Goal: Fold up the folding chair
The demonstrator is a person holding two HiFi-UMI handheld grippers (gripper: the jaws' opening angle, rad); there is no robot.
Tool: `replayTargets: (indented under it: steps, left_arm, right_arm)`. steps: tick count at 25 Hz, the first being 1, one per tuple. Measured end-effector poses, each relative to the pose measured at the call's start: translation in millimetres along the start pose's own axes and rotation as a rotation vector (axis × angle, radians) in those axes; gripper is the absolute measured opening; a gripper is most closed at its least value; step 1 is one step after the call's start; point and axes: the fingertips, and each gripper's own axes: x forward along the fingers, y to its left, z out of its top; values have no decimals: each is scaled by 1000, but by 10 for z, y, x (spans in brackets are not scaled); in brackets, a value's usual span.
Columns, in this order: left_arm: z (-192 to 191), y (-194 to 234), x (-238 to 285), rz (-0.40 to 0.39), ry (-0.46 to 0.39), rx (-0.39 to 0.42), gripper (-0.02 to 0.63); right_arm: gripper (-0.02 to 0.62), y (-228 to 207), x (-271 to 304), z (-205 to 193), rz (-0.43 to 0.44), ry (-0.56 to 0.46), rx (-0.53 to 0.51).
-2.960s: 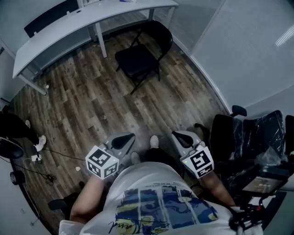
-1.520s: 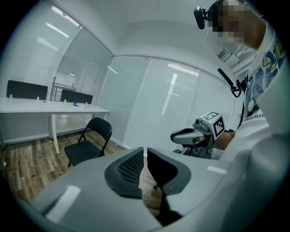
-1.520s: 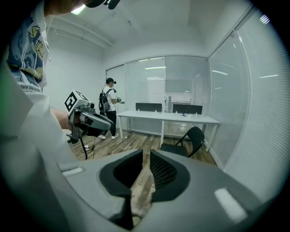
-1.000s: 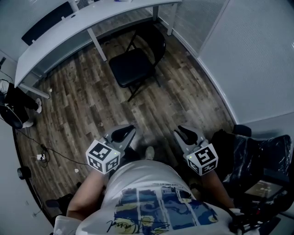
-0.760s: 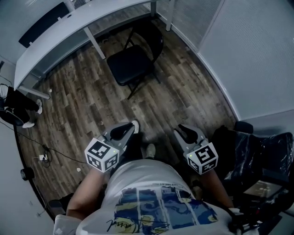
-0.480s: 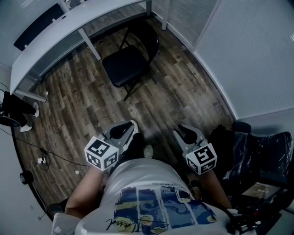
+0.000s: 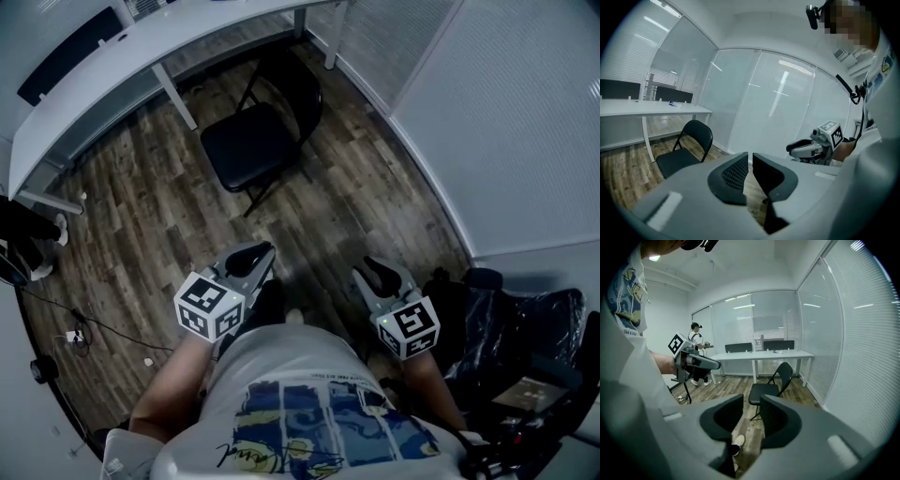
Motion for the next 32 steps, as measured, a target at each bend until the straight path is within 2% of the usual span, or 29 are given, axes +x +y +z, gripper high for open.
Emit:
replayTargets:
  steps: [9,20,32]
  left_arm:
    - [257,607,217,13,-19,-33,60]
    - [452,1557,-9,86,-51,-75,94]
    - [638,2202,19,91,-91,-78,104]
  right_arm:
    - [110,-283,604,419,27,27,-34]
    - [110,-275,1511,1041,76,41,-98]
    - [110,-431,2086,1495,36,24,-104]
